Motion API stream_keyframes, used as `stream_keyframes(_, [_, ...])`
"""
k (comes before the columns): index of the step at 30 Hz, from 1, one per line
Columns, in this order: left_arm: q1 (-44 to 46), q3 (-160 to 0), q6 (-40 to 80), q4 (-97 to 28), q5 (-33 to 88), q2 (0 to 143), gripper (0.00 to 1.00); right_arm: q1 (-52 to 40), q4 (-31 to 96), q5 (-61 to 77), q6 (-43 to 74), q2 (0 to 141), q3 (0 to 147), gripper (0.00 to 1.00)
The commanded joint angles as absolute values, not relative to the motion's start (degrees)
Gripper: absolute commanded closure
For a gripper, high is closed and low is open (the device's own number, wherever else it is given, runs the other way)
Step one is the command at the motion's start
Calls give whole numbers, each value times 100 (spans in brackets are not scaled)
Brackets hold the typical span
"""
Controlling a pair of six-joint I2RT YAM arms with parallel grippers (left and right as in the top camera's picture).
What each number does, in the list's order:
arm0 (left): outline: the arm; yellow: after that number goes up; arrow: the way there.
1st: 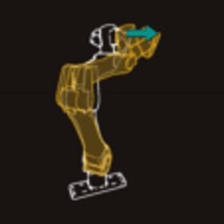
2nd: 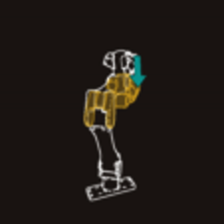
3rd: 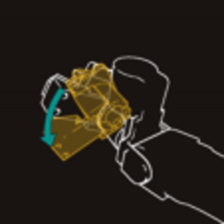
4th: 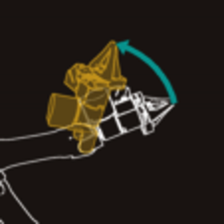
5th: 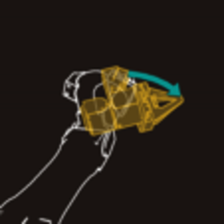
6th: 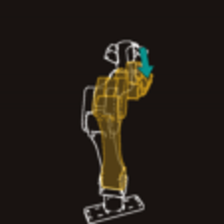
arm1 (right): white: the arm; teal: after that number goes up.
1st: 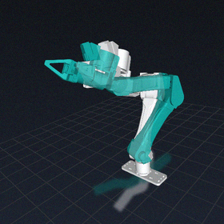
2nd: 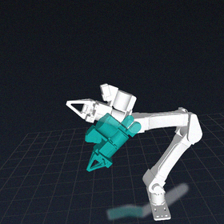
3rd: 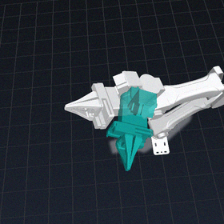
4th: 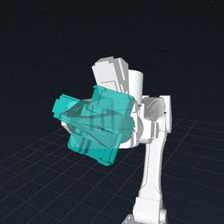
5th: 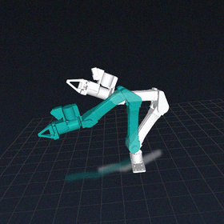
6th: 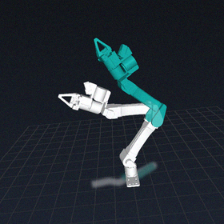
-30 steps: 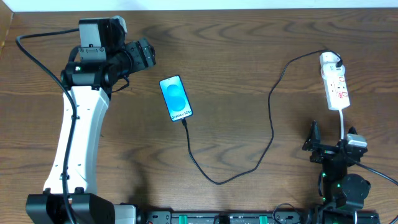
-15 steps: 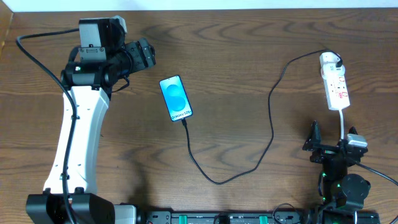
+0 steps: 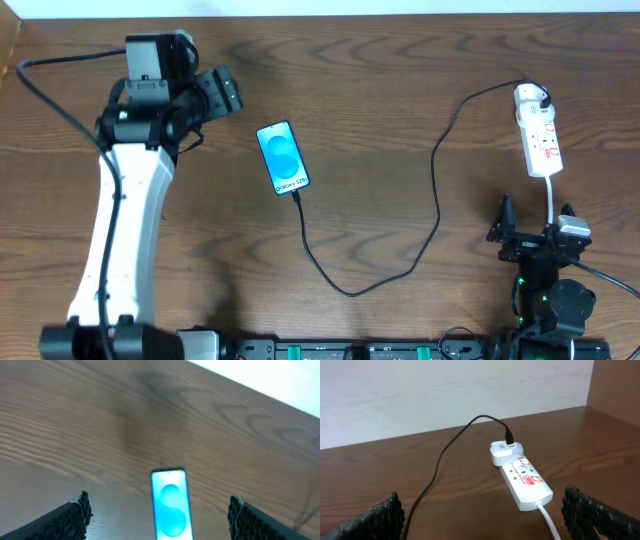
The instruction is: Plug charger to phone and switch on socket
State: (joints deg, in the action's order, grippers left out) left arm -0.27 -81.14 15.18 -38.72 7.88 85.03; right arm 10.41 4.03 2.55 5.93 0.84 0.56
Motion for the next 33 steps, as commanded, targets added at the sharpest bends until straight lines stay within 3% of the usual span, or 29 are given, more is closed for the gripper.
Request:
stream_keyframes(1, [-21,-7791,1402,-3651,224,7885,12,1004,412,185,679,49,32,1])
stream_keyframes(9, [-19,-6416,274,-2346,231,6532,12,1004,412,185,681,49,32,1])
stream_keyframes(22, [-25,-2655,-840,-99,224,3483,11,1004,412,185,681,49,32,1])
stream_keyframes(33, [-25,-493,-838,274,102,1461,12,1004,412,185,681,49,32,1])
